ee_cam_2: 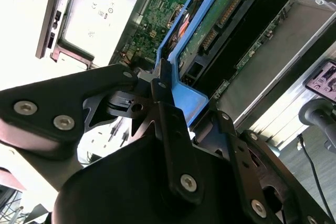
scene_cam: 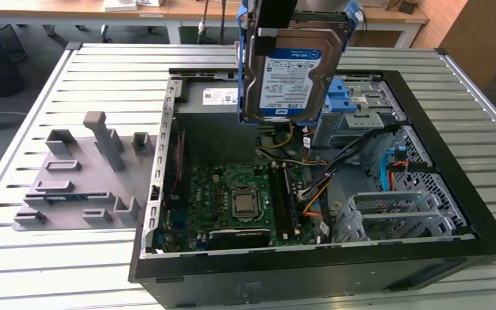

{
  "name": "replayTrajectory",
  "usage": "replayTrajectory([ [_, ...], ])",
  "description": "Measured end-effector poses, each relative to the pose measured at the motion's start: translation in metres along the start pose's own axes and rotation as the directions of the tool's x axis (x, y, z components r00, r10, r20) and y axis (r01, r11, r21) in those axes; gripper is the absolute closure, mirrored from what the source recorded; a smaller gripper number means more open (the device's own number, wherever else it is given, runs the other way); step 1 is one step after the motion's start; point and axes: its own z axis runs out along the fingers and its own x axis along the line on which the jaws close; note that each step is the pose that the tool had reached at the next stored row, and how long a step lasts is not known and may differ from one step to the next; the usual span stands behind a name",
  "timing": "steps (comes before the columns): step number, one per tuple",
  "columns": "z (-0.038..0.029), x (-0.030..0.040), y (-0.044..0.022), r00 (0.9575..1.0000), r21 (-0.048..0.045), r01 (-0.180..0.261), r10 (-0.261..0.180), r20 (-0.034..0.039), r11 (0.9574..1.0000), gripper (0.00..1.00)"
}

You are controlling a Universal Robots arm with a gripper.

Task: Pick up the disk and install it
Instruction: 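Insert the disk into the insertion slot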

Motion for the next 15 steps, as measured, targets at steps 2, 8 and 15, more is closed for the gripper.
replayTrajectory([
  [2, 0.0000, 0.0020, 0.0000, 1.0000, 0.0001, 0.000, 0.000, 0.0001, 1.0000, 0.64],
  [8, -0.0005, 0.0202, -0.0004, 1.0000, 0.0001, 0.000, 0.000, 0.0002, 1.0000, 0.64],
  [15, -0.0005, 0.0469, -0.0012, 1.0000, 0.0001, 0.000, 0.000, 0.0002, 1.0000, 0.64],
])
